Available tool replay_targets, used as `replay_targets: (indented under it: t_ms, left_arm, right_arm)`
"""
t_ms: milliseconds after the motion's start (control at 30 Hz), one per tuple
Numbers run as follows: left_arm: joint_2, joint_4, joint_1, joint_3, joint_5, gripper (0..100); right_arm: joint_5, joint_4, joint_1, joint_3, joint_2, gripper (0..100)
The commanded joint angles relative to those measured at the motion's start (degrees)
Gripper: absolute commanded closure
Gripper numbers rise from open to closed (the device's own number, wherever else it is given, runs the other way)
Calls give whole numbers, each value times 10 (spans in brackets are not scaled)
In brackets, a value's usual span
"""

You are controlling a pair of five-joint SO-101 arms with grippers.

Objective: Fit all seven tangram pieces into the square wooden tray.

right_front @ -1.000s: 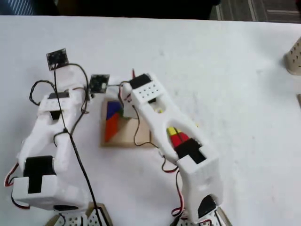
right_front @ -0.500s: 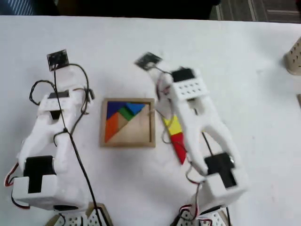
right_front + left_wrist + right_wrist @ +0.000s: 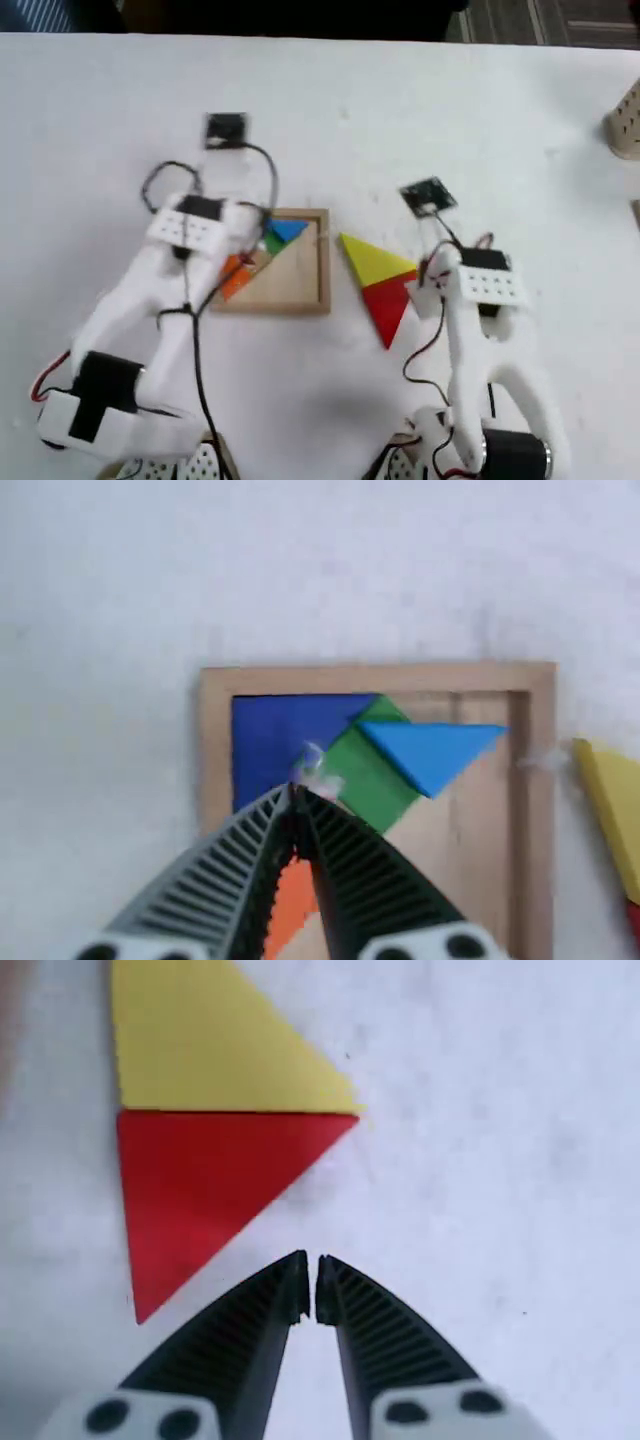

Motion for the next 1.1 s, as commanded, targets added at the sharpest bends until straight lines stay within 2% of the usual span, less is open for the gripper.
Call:
replay_targets:
  t_ms: [0,133,333,633,1067]
  left_arm:
    - [-12,2,67,-9,0,977]
    - [58,-25,95,-38,0,977]
    - [128,-21,97,-107,1,977]
    - [131,-26,138,-129,1,977]
    - [122,-8,124,-132,-3,977]
  right_arm:
    - [14,-14,53,16,-20,981]
    - [60,-50,93,62,-25,981]
    - [64,-54,103,62,-23,981]
    - [65,-55,103,62,-22,981]
    - [65,-62,103,63,-21,981]
